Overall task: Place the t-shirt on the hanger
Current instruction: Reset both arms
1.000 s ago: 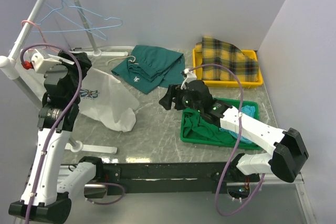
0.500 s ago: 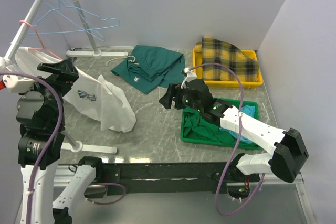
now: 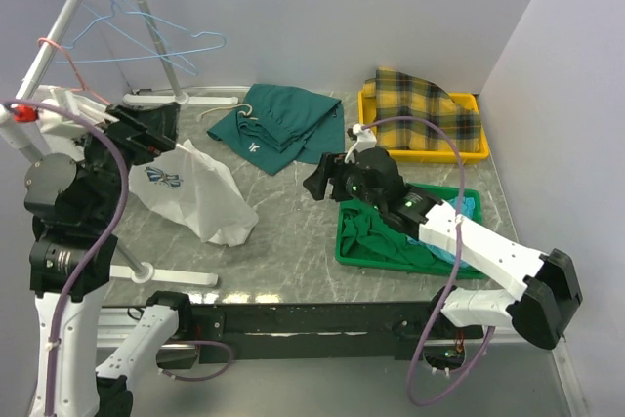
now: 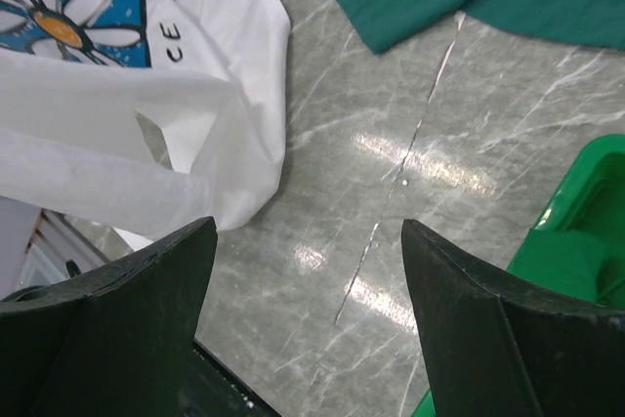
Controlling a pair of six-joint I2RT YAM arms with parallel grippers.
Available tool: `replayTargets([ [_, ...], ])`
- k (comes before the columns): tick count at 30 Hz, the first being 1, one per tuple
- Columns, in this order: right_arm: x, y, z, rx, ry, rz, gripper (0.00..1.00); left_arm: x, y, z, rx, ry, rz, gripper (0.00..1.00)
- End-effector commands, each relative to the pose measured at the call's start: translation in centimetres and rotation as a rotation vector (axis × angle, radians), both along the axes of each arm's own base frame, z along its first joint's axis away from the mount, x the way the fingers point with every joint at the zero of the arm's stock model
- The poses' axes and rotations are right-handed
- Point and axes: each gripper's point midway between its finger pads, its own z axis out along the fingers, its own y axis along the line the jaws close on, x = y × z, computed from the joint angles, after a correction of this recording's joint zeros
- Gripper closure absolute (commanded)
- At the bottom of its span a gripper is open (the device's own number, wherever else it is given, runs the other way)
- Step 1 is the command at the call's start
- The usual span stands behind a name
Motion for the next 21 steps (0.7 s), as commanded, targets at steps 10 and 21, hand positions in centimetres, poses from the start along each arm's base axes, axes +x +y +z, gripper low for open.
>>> replayTargets([
  [10, -0.1, -3.5, 6.8, 0.106, -0.158, -0.143, 0.16, 1.2, -7.5, 2.7, 0.049, -0.075, -0.401, 0.05],
  [21, -0.8, -7.4, 6.1, 0.132, -0.160, -0.292, 0.15, 4.5, -17.1, -4.1, 0.068, 0.109, -0.525, 0.04],
])
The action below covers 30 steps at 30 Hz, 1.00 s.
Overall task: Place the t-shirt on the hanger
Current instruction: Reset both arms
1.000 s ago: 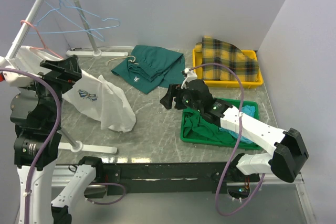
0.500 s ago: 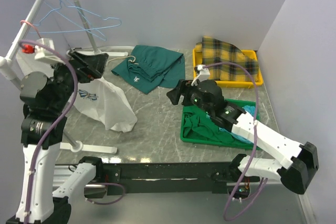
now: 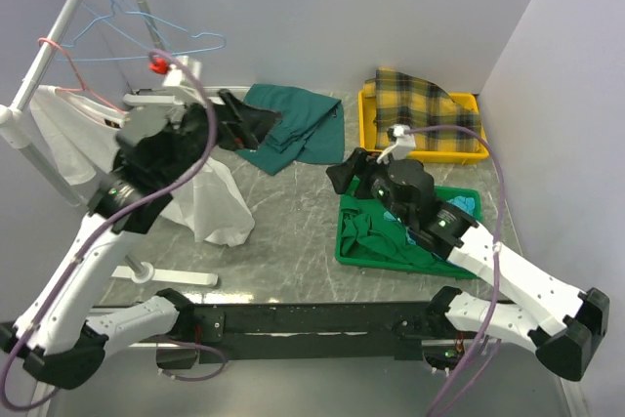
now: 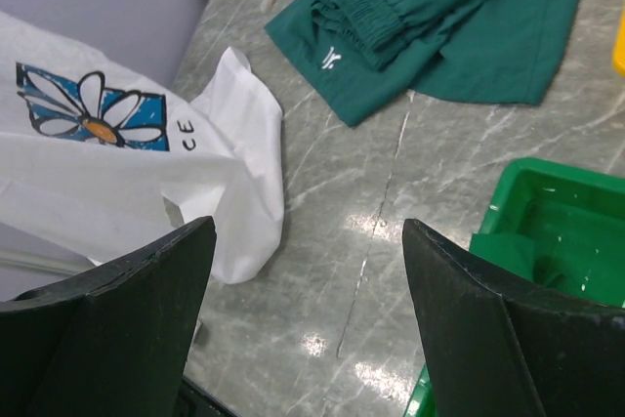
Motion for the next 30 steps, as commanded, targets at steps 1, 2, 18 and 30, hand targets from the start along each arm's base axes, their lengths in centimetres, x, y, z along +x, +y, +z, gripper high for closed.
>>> replayTargets([
  [1, -0.6, -2.7, 0.0, 0.050, -0.016, -0.109, 0.15, 2.2, -1.5, -2.7, 0.023, 0.032, 0.039, 0.03],
  [2, -0.8, -3.1, -0.5, 0.060, -0.006, -0.123, 0.15, 2.5, -1.9, -3.8, 0.039, 0.054, 0.040, 0.03],
  [18, -3.7, -9.1, -4.2, 0.133, -0.005, -0.283, 0.14, -1.1, -7.0, -21.2, 0.203, 0.282, 0.067, 0.01],
  [30, -3.5, -9.0, -5.5, 0.165, 0.017, -0.301, 0.14, -1.8, -7.1, -22.0, 0.191, 0.301, 0.036, 0.04],
])
